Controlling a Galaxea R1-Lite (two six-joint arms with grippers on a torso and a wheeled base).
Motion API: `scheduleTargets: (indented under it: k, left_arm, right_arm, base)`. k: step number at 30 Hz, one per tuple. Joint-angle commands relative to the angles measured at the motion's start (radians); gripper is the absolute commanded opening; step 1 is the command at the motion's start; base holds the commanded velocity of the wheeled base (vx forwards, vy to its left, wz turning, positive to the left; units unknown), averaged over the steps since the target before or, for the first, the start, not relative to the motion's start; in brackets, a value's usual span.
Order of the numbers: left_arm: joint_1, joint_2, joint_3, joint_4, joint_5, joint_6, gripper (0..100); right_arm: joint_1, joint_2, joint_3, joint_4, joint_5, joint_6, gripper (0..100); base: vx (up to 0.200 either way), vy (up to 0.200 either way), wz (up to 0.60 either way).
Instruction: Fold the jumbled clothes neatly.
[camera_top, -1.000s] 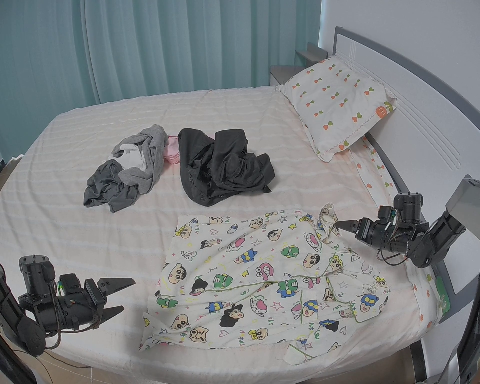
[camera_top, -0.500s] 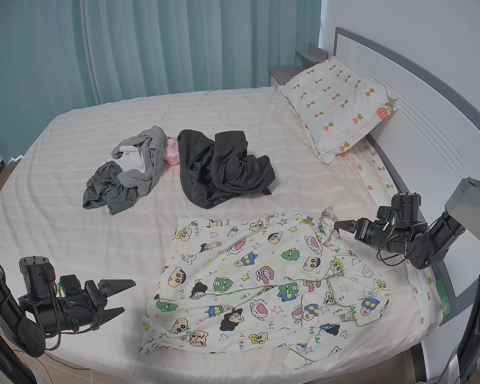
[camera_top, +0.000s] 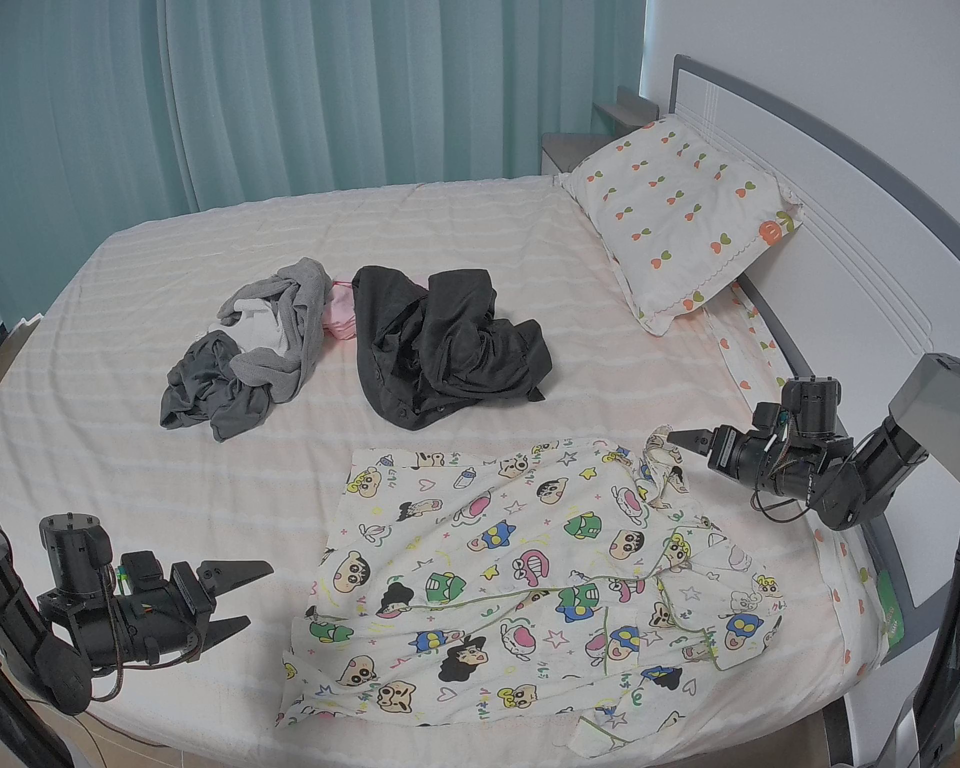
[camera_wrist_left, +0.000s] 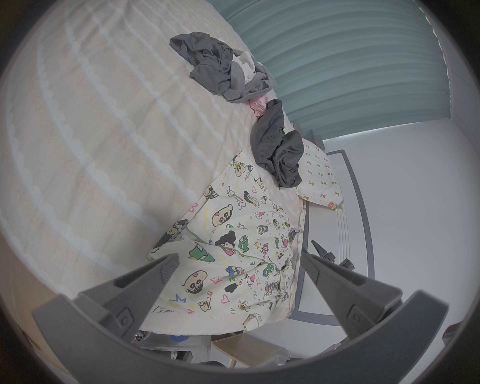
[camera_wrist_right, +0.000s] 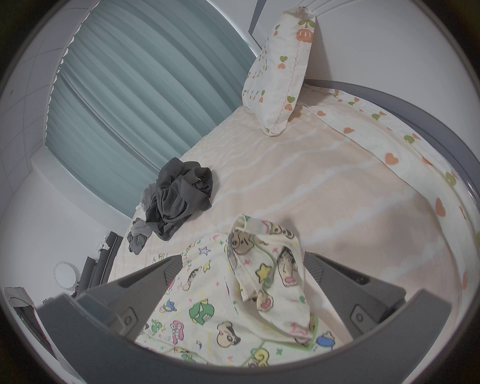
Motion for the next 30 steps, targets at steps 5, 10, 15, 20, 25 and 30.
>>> scheduleTargets:
  k: [5,10,15,20,25,30]
  left_arm:
    - [0.002,0.003,0.006,0.000,0.000,-0.001,100]
    - [0.002,0.003,0.012,0.000,0.000,-0.001,100]
    - [0.002,0.003,0.014,0.000,0.003,-0.001,100]
    - [0.000,0.003,0.014,0.000,0.001,-0.001,100]
    - [0.002,0.003,0.012,0.000,0.003,-0.001,100]
    - [0.000,0.006,0.012,0.000,0.001,-0.001,100]
  right_arm:
    - [0.006,0.099,-0.186,0.097,-0.005,0.002,100]
    - [0.011,0.175,-0.275,0.126,-0.012,-0.001,100]
    - [0.032,0.240,-0.368,0.184,-0.071,-0.029,100]
    - [0.052,0.243,-0.362,0.197,-0.155,-0.167,100]
    - [0.074,0.188,-0.313,0.134,-0.328,-0.245,100]
    - [0.115,0.060,-0.206,0.123,-0.488,-0.253,100]
  base:
    - [0.000,0.000,0.00]
    - [0.000,0.000,0.00]
    - [0.000,0.000,0.00]
    - [0.000,0.000,0.00]
    - [0.000,0.000,0.00]
    - [0.000,0.000,0.00]
